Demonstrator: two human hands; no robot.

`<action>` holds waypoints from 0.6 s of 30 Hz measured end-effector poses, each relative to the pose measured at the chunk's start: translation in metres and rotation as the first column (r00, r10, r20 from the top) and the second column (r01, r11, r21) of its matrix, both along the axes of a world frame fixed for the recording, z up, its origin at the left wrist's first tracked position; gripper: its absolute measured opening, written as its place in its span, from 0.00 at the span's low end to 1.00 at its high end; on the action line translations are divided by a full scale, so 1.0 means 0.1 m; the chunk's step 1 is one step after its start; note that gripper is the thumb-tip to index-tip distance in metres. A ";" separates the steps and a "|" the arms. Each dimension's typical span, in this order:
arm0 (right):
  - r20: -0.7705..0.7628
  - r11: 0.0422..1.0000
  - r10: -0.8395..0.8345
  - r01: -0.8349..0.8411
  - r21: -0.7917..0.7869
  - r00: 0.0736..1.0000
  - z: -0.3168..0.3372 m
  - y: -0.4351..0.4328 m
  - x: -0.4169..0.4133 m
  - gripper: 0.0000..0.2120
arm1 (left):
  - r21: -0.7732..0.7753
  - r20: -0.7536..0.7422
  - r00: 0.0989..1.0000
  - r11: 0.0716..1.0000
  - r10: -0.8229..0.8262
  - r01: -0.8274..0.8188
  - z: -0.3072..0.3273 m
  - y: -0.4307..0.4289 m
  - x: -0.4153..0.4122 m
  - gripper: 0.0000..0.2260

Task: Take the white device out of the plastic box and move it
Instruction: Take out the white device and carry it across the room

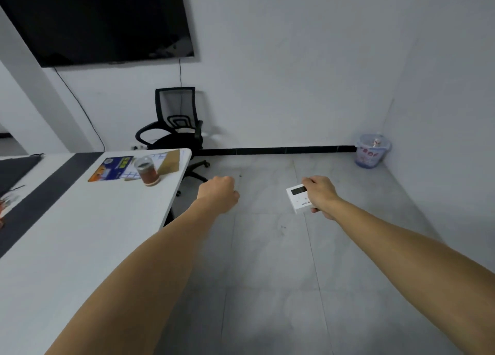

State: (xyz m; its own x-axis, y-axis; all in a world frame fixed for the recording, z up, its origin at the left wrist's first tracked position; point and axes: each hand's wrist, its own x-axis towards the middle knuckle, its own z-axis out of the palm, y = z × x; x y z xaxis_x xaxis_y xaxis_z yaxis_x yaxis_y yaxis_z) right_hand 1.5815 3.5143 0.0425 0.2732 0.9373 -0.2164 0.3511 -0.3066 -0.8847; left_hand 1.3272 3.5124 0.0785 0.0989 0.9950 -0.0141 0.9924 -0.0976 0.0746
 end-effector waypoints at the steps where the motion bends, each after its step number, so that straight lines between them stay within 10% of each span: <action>1: 0.002 1.000 -0.001 0.001 -0.003 1.000 0.00 0.20 -0.01 0.14 | 0.001 -0.003 1.000 1.000 -0.004 0.004 -0.01 0.20 0.01 0.08; 18: 0.055 0.988 0.153 -0.153 -0.017 0.987 -0.10 4.77 -0.16 0.15 | -0.022 0.004 0.992 0.991 0.129 -0.129 -0.14 4.23 -0.12 0.11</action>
State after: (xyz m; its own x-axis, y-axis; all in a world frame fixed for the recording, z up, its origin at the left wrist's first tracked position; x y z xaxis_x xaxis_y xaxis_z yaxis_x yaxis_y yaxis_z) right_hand 1.5658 3.9916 0.0322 0.1387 0.9663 -0.2168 0.4439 -0.2563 -0.8586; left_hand 1.3156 3.9352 0.0644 -0.0299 0.9989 -0.0352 0.9962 0.0326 0.0808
